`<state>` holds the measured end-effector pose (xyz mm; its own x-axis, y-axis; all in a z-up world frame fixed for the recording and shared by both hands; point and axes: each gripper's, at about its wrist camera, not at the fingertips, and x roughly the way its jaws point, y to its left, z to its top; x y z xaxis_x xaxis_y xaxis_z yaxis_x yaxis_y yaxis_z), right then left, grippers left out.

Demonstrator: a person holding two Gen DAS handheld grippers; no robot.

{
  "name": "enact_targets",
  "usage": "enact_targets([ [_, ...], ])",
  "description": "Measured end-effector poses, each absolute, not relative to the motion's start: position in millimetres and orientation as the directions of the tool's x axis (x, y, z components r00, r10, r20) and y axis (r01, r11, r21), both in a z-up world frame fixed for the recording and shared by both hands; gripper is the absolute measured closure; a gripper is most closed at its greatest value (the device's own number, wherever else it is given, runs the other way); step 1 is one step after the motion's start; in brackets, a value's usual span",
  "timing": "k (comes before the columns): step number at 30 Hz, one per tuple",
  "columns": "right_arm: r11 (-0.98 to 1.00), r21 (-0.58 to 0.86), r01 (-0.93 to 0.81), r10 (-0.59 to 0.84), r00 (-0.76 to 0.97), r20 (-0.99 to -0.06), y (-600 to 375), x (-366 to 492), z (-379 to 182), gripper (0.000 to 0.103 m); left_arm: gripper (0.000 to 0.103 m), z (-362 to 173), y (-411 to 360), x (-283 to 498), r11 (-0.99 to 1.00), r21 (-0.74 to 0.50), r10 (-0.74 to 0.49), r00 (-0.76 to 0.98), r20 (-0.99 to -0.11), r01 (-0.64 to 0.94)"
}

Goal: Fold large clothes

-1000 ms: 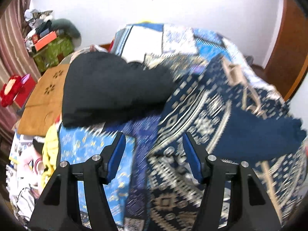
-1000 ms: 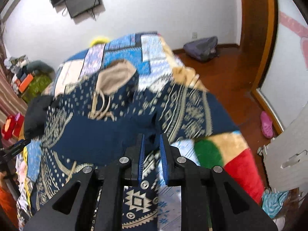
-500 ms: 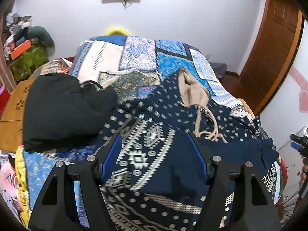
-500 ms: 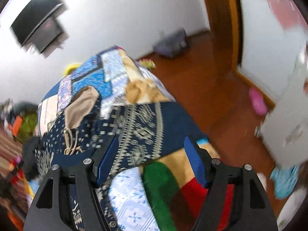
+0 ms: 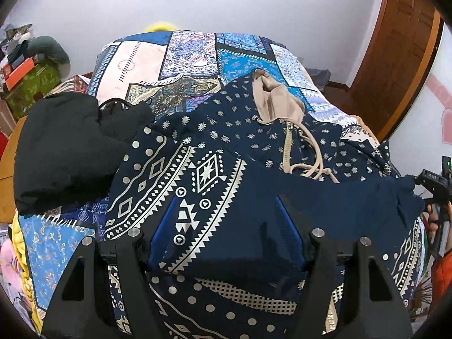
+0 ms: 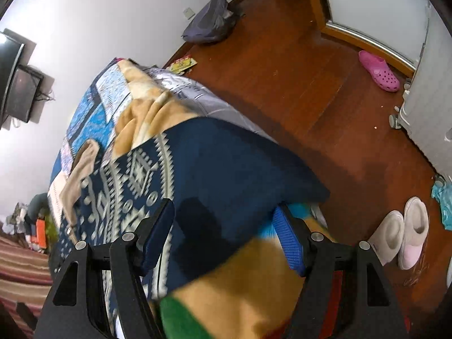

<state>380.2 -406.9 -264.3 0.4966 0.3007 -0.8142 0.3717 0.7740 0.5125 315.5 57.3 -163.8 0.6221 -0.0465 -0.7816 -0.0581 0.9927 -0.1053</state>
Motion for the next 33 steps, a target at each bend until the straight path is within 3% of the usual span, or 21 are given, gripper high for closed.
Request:
enact_targets([
  [2,0.777,0.49,0.395,0.268,0.496,-0.826,-409,386,-265,0.037,0.035,-164,59,315,0.992,-0.109,-0.047,0.621,-0.783,-0.063],
  [3,0.786,0.468,0.405,0.243,0.494,-0.835,-408,390,-265,0.044,0.035,-164,60,315,0.992,-0.111,-0.048,0.62,-0.783,-0.064],
  [6,0.825,0.394,0.405,0.173,0.483,-0.858,-406,396,-259,0.08,0.035,-163,61,313,0.992,-0.103,-0.039,0.625,-0.78,-0.067],
  [8,0.843,0.377,0.383,0.147,0.509,-0.848,-403,395,-250,0.093,0.035,-162,63,311,0.993,-0.09,-0.027,0.63,-0.776,-0.07],
  [15,0.945,0.266,0.19,0.064,0.691,-0.72,-365,368,-160,0.095,0.035,-161,66,304,0.995,-0.073,-0.013,0.635,-0.772,-0.069],
  [22,0.965,0.249,-0.087,0.217,0.799,-0.561,-303,330,-70,0.095,0.035,-159,66,298,0.993,-0.092,-0.025,0.644,-0.764,-0.07],
  [28,0.911,0.322,-0.258,0.408,0.675,-0.614,-243,319,-96,0.095,0.035,-157,69,289,0.993,-0.104,-0.037,0.649,-0.76,-0.064],
  [33,0.91,0.281,-0.303,0.409,0.558,-0.722,-202,313,-148,0.095,0.035,-159,76,279,0.994,-0.09,-0.028,0.643,-0.765,-0.064],
])
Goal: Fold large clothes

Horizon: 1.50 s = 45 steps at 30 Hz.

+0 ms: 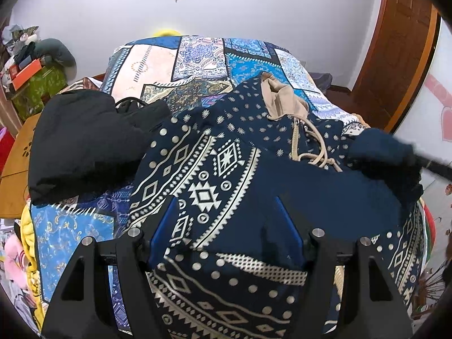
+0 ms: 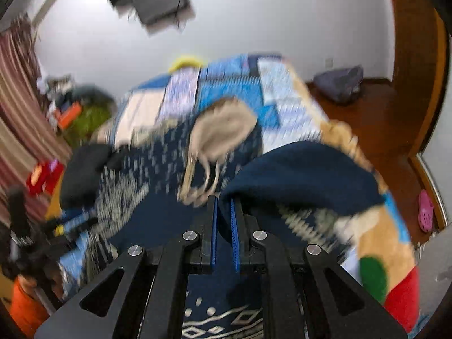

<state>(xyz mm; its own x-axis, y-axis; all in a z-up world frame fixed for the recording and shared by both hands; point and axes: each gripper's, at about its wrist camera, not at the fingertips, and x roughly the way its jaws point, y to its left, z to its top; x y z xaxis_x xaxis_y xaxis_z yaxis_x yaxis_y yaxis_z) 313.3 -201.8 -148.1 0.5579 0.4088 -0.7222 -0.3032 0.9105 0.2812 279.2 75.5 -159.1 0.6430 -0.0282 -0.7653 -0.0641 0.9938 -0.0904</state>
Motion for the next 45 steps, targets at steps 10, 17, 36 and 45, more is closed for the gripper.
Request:
enact_targets([
  [10,0.919,0.196,-0.342,0.344,0.452,-0.823,-183,296,-166,0.081,0.035,-171,82,272,0.992,-0.097,-0.024,0.624,-0.781,-0.084],
  [17,0.933,0.145,-0.328,0.317,0.566,-0.761,-200,279,-127,0.06,0.035,-172,75,274,0.992,-0.098,-0.029,0.625,-0.78,-0.076],
  [36,0.806,0.558,0.195,0.374,0.563,-0.737,-335,363,-190,0.05,0.035,-170,60,278,0.997,-0.074,-0.034,0.625,-0.78,-0.038],
  [45,0.745,0.582,0.324,0.377,0.516,-0.769,-343,396,-237,0.052,0.035,-167,64,277,0.996,-0.07,-0.019,0.639,-0.769,-0.053],
])
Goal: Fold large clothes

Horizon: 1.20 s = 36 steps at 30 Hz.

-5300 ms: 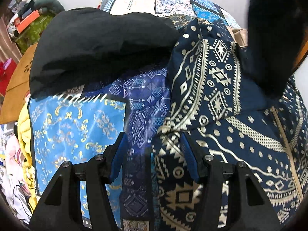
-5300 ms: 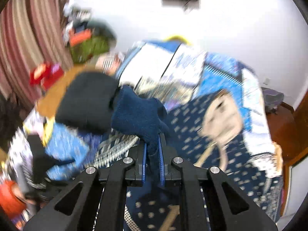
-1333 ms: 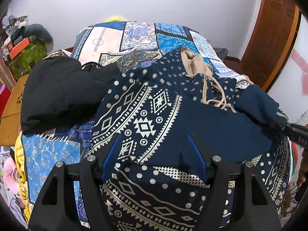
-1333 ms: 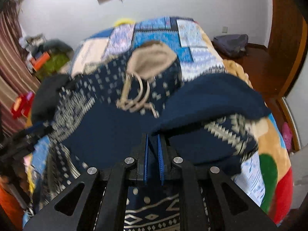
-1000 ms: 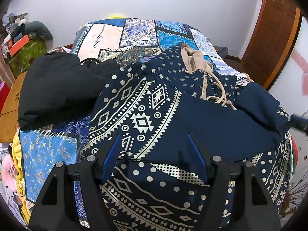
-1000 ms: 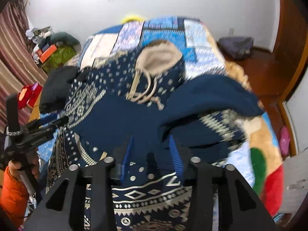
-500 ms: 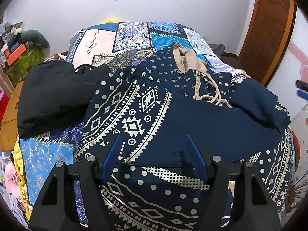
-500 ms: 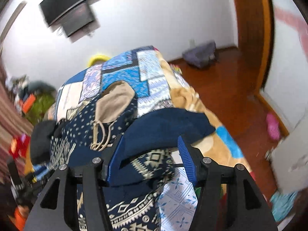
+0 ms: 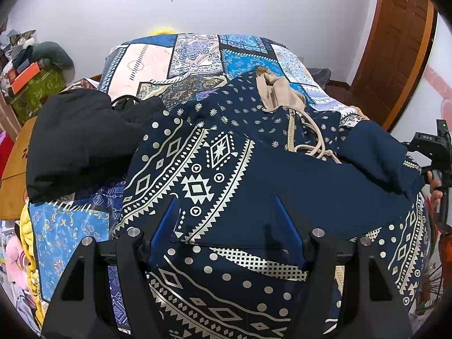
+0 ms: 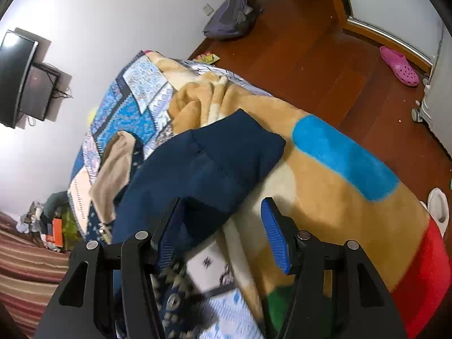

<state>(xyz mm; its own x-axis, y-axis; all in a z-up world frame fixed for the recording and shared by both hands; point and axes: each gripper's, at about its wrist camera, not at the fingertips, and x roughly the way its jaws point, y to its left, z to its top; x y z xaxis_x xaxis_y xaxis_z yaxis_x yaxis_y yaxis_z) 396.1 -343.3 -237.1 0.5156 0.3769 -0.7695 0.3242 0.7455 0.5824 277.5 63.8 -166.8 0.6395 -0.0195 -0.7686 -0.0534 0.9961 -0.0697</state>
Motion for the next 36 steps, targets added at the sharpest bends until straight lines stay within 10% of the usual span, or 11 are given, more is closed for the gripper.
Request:
enact_targets([
  [4,0.759,0.57,0.315,0.366,0.517,-0.774,-339,405,-239,0.093,0.035,-170,64,277,0.997,-0.056,-0.006,0.637,-0.771,-0.058],
  [23,0.876,0.331,-0.351,0.481,0.681,-0.552,-190,337,-37,0.095,0.035,-151,84,261,0.992,-0.1,-0.017,0.693,-0.72,-0.079],
  [36,0.763,0.275,-0.585,0.525,0.312,-0.792,-10,311,-154,0.095,0.035,-157,145,222,0.979,-0.117,0.031,0.682,-0.73,-0.169],
])
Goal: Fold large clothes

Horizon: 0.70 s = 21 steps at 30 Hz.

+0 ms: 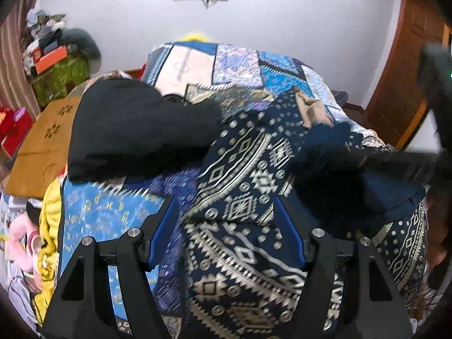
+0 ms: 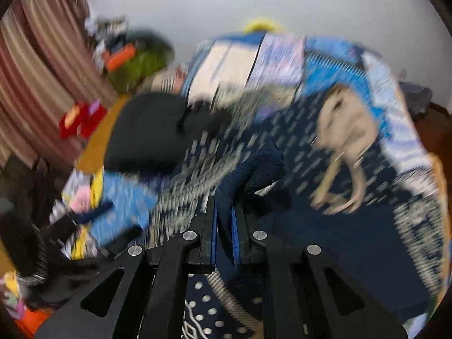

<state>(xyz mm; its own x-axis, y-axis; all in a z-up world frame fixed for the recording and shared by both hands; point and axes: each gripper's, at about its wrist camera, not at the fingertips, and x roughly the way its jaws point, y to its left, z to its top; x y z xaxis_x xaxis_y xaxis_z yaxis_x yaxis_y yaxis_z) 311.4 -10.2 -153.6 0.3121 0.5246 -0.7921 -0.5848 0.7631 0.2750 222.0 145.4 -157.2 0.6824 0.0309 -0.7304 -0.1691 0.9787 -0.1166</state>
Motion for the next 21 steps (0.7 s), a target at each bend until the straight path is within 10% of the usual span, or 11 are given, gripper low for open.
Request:
enact_targets([
  [13,0.726,0.289,-0.624,0.421,0.071,-0.904,12,290,-205,0.072,0.035,-188,150,212,0.975,-0.123,0.018,0.615,-0.788,-0.185],
  [21,0.797,0.252,-0.549,0.435,0.233,-0.869,-68,297,-163,0.072,0.035,-205,131,229,0.963,-0.23,-0.114,0.564,-0.818,-0.138],
])
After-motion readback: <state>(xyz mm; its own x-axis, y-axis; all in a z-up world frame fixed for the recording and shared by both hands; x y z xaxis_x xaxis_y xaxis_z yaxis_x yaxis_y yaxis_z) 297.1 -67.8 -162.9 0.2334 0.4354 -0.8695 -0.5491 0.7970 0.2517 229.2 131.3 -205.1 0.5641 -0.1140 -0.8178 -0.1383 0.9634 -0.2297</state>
